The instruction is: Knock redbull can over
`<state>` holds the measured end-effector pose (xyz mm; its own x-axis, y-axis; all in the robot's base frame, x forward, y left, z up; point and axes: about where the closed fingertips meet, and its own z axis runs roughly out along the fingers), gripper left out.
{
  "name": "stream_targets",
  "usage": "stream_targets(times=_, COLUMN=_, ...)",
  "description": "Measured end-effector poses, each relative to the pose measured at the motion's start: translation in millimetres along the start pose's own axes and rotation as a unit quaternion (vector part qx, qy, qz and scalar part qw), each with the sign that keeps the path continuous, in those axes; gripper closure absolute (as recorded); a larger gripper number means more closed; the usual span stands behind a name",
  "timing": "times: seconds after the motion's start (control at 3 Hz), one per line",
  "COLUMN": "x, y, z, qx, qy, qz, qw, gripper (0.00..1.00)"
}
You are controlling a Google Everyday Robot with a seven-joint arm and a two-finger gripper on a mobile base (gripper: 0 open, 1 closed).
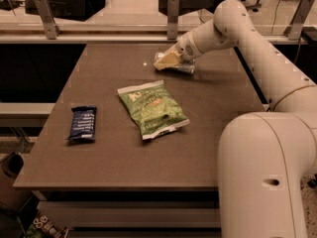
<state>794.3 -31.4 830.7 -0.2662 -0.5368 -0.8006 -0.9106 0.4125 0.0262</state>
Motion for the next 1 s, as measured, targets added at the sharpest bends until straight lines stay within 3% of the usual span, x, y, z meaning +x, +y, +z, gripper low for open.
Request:
stream_targets(times=0.67, x=-1.9, y=1.3, z=2.5, qx=-0.003, qy=0.001, qz=0.000, qw=1.0000, gripper=0.13)
stream_targets(times=1.0, x=-1.9, y=2.4, z=6.0, qx=-0.006, qy=0.002, qz=0.001, qw=1.0000, gripper=0.00)
